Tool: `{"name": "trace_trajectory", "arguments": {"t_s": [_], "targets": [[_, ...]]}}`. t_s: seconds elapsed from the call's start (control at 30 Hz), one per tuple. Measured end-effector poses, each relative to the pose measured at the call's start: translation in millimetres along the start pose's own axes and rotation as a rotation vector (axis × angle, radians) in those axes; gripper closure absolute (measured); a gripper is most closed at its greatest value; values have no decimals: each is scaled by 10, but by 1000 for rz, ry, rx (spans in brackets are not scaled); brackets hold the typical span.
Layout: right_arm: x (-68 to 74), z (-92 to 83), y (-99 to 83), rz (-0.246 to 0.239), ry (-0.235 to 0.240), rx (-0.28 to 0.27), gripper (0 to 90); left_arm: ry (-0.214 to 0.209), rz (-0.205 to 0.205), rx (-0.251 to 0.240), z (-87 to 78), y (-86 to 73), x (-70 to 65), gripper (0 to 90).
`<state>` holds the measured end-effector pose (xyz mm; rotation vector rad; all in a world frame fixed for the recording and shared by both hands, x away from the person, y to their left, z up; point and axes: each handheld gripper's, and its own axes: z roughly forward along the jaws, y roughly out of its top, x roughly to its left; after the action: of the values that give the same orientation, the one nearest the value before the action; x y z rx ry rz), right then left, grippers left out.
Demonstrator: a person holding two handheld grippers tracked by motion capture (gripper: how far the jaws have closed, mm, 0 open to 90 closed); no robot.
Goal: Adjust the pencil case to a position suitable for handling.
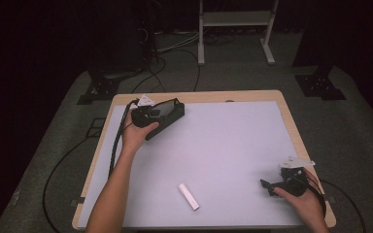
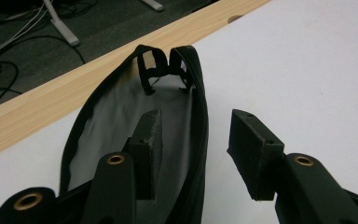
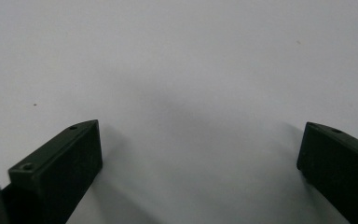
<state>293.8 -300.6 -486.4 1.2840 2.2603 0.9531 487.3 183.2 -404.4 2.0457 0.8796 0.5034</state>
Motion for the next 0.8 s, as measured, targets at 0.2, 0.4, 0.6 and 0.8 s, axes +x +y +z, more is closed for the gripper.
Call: {"name": "trace_trajectory", "arguments": {"t_s": [0.2, 0.4, 0.6, 0.8], "targets": [[0, 0, 0, 0, 0, 0, 0, -14, 9, 24, 139, 33, -11, 579], [-1, 0, 0, 0, 0, 0, 0, -19, 19, 40, 240, 30, -31, 662], [0, 0, 0, 0, 0, 0, 0, -41, -2, 44, 293, -11, -4, 803], [0, 0, 0, 0, 0, 0, 0, -65, -7, 49, 295, -4, 8, 887]]}}
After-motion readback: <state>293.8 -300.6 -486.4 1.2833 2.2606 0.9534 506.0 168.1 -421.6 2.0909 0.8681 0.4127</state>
